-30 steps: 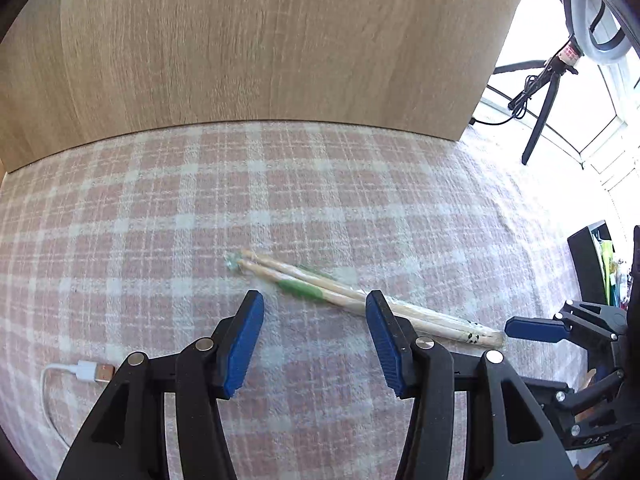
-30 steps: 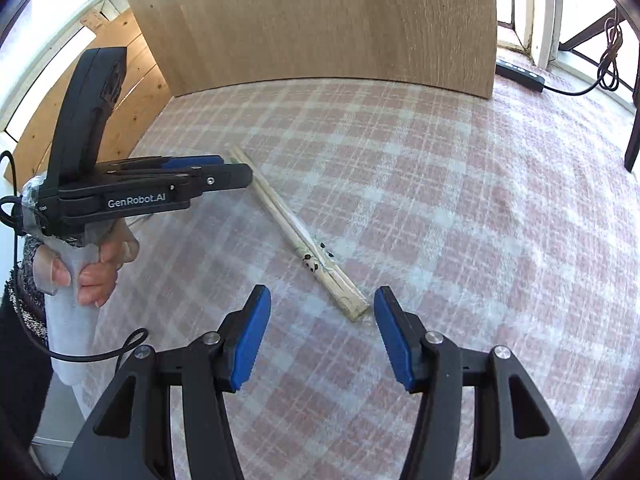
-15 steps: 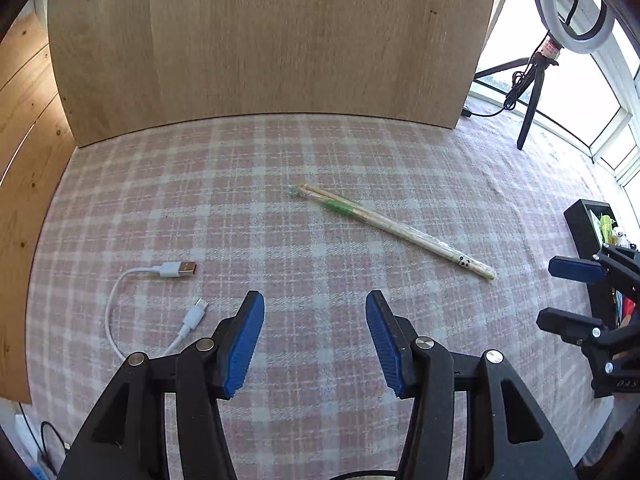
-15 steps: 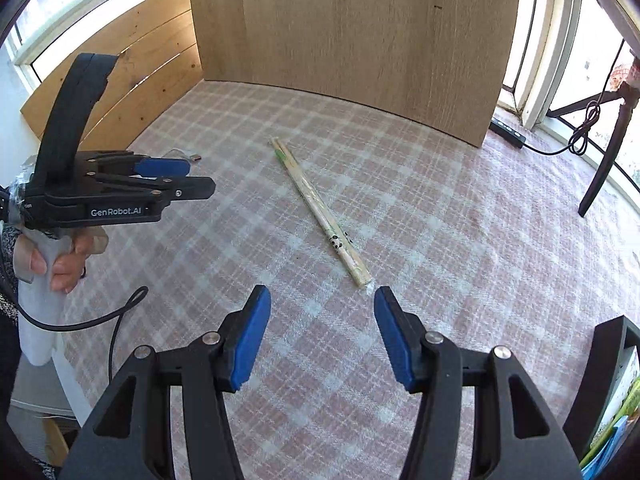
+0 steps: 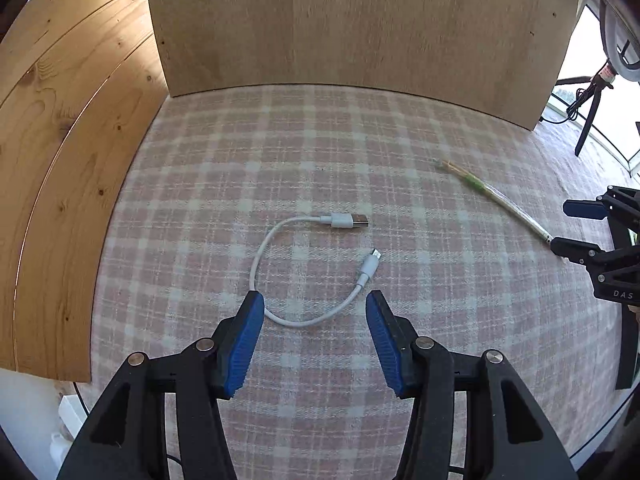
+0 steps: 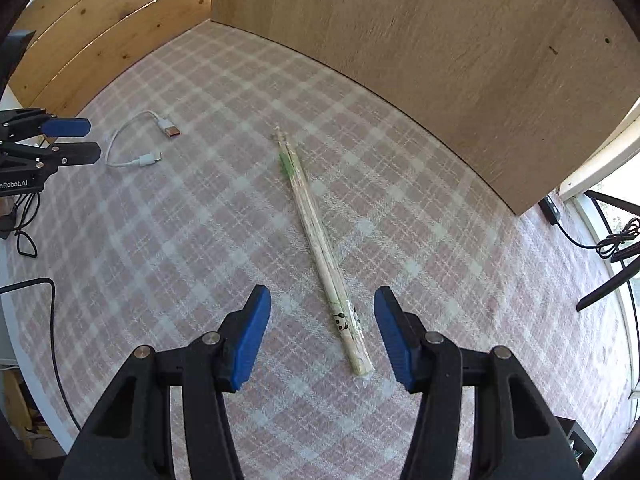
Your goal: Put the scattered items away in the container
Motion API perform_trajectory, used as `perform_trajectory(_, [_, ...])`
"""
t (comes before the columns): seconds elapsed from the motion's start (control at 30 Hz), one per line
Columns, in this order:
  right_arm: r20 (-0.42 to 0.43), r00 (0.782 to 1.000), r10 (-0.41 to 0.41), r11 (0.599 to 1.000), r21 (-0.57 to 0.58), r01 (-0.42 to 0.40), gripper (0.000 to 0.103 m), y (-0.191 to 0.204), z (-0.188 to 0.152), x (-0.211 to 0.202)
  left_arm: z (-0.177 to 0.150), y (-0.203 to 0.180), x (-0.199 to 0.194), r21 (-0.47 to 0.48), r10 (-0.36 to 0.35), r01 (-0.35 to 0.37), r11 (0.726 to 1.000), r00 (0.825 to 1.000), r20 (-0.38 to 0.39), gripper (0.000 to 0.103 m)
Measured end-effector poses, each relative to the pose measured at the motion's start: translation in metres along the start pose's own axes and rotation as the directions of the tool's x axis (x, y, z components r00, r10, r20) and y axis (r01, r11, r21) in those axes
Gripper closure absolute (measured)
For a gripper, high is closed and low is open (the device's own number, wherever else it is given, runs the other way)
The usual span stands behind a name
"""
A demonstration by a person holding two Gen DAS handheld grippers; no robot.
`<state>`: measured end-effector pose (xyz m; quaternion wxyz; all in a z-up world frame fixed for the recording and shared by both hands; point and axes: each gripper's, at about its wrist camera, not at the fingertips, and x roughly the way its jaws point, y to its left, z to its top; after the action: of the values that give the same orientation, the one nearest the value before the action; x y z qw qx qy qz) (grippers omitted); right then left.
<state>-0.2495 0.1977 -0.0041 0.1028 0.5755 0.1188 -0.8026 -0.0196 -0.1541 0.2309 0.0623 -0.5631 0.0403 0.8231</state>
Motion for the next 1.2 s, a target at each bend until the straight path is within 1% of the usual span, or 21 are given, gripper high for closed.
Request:
perform_trajectory(0.07, [-0.025, 1.000, -0.013, 1.000, 0.016, 0.014, 0.049, -0.003, 0.008, 0.011, 0.006, 0.009, 0.005, -0.006, 0.019, -0.019, 1.000, 1.000, -0.017, 0.053])
perform_trajectory(0.17, [-0.046, 0.999, 0.006, 0.999, 0.045, -0.004, 0.050, -0.011, 0.018, 0.023, 0.021, 0.013, 0.026, -0.027, 0.045, -0.047, 0.999, 0.998, -0.047, 0.053])
perform_trajectory(0.2, [-0.050, 0.999, 0.014, 0.999, 0.052, -0.012, 0.050, -0.013, 0.021, 0.025, 0.026, 0.012, 0.034, -0.026, 0.044, -0.046, 0.999, 0.997, -0.059, 0.053])
perform_trajectory(0.3, [-0.064, 0.998, 0.023, 0.998, 0.058, -0.020, 0.050, -0.017, 0.029, 0.034, 0.034, 0.010, 0.051, 0.016, 0.061, -0.059, 0.998, 0.995, -0.081, 0.054])
perform_trajectory(0.37, [-0.073, 0.997, 0.031, 0.998, 0.053, -0.027, 0.050, -0.019, 0.034, 0.039, 0.039, 0.008, 0.061, 0.036, 0.057, -0.054, 0.998, 0.994, -0.096, 0.054])
perform_trajectory(0.4, [-0.080, 0.996, 0.037, 0.998, 0.055, -0.033, 0.050, -0.020, 0.037, 0.042, 0.042, 0.008, 0.063, 0.043, 0.052, -0.048, 0.998, 0.994, -0.093, 0.051])
perform_trajectory(0.5, [-0.103, 0.994, 0.046, 0.998, 0.050, -0.041, 0.050, -0.022, 0.046, 0.052, 0.050, 0.006, 0.066, 0.066, 0.037, -0.031, 0.997, 0.995, -0.089, 0.053])
perform_trajectory(0.57, [-0.124, 0.991, 0.053, 0.998, 0.044, -0.048, 0.051, -0.024, 0.052, 0.058, 0.054, 0.002, 0.068, 0.101, 0.035, -0.025, 0.995, 0.995, -0.096, 0.053])
perform_trajectory(0.63, [-0.133, 0.989, 0.061, 0.998, 0.042, -0.056, 0.053, -0.027, 0.058, 0.060, 0.057, 0.000, 0.068, 0.121, 0.013, 0.001, 0.993, 0.994, -0.111, 0.060])
perform_trajectory(0.67, [-0.143, 0.988, 0.064, 0.998, 0.035, -0.059, 0.054, -0.027, 0.061, 0.060, 0.059, -0.001, 0.069, 0.122, -0.008, 0.022, 0.992, 0.993, -0.121, 0.069])
perform_trajectory(0.7, [-0.154, 0.986, 0.066, 0.998, 0.030, -0.062, 0.055, -0.028, 0.063, 0.061, 0.061, -0.002, 0.069, 0.123, -0.019, 0.034, 0.992, 0.992, -0.126, 0.073])
perform_trajectory(0.73, [-0.168, 0.984, 0.065, 0.998, 0.022, -0.062, 0.056, -0.027, 0.064, 0.062, 0.063, -0.004, 0.070, 0.127, -0.023, 0.039, 0.991, 0.992, -0.128, 0.074])
perform_trajectory(0.77, [-0.180, 0.982, 0.064, 0.998, 0.011, -0.063, 0.057, -0.027, 0.066, 0.062, 0.064, -0.005, 0.070, 0.129, -0.027, 0.044, 0.991, 0.991, -0.130, 0.078])
perform_trajectory(0.83, [-0.203, 0.977, 0.067, 0.997, -0.013, -0.071, 0.070, -0.024, 0.068, 0.061, 0.066, -0.007, 0.070, 0.129, -0.026, 0.043, 0.991, 0.991, -0.135, 0.083])
perform_trajectory(0.87, [-0.215, 0.975, 0.064, 0.997, -0.021, -0.070, 0.073, -0.022, 0.068, 0.061, 0.067, -0.008, 0.070, 0.122, -0.023, 0.040, 0.992, 0.990, -0.140, 0.088])
perform_trajectory(0.9, [-0.225, 0.972, 0.067, 0.997, -0.023, -0.074, 0.080, -0.021, 0.069, 0.061, 0.068, -0.009, 0.070, 0.112, -0.018, 0.035, 0.993, 0.989, -0.147, 0.093])
perform_trajectory(0.97, [-0.237, 0.969, 0.064, 0.997, -0.028, -0.073, 0.089, -0.019, 0.069, 0.060, 0.068, -0.010, 0.070, 0.086, -0.022, 0.035, 0.996, 0.988, -0.154, 0.099])
perform_trajectory(1.03, [-0.239, 0.969, 0.066, 0.997, -0.031, -0.076, 0.097, -0.018, 0.067, 0.059, 0.066, -0.012, 0.068, 0.065, -0.030, 0.040, 0.997, 0.989, -0.147, 0.099])
perform_trajectory(1.1, [-0.234, 0.968, 0.086, 0.996, -0.008, -0.090, 0.098, -0.021, 0.063, 0.057, 0.063, -0.013, 0.066, 0.034, -0.052, 0.058, 0.998, 0.989, -0.139, 0.100])
perform_trajectory(1.2, [-0.217, 0.965, 0.146, 0.988, 0.075, -0.132, 0.098, -0.032, 0.057, 0.054, 0.047, -0.018, 0.057, -0.025, -0.086, 0.084, 0.996, 0.989, -0.121, 0.100])
